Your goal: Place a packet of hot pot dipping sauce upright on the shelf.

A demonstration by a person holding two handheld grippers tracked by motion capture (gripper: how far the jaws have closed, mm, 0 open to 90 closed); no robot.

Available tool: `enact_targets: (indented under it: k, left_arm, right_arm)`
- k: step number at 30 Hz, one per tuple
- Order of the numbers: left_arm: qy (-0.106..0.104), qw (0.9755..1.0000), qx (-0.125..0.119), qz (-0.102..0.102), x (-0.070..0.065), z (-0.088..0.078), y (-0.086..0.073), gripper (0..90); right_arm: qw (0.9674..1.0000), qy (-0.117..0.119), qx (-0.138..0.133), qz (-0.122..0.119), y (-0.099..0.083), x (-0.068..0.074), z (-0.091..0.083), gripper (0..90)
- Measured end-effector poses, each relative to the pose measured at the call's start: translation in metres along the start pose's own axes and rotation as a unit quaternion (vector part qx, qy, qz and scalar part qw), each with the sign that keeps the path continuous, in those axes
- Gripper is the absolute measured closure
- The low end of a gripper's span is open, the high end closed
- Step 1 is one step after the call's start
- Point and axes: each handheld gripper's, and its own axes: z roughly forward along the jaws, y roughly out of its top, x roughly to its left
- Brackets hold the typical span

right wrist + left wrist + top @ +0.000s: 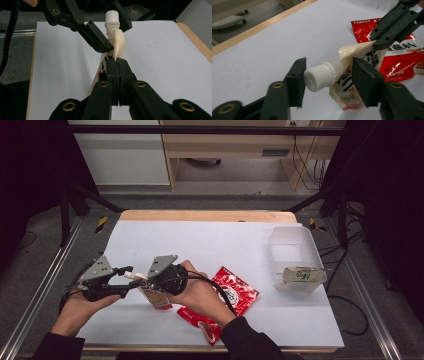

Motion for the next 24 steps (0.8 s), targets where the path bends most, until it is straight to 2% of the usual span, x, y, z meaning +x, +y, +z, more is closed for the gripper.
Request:
enact_targets:
  k: [6, 11, 17, 24]
  left_arm:
    - [-0.021, 0.9995, -0.009, -0.023, 0.001, 0.001, 0.003, 57.2]
    - [-0.044, 0.9988, -0.010, -0.020, -0.006, 0.000, 0.008, 66.1]
    - [-0.061, 0.9981, 0.001, 0.003, -0.016, 0.003, 0.019, 71.1]
    - [-0.060, 0.9976, 0.011, 0.031, -0.024, 0.005, 0.035, 72.1]
  right_arm:
    - [0.9998, -0.005, 0.018, 0.006, -0.003, -0.005, -0.004, 89.8]
    - [0.9991, -0.011, 0.038, 0.010, -0.009, -0.008, -0.009, 89.4]
    - [0.9985, -0.018, 0.052, 0.008, -0.015, -0.010, -0.015, 88.6]
    - [0.9985, -0.019, 0.051, 0.012, -0.020, -0.014, -0.024, 87.2]
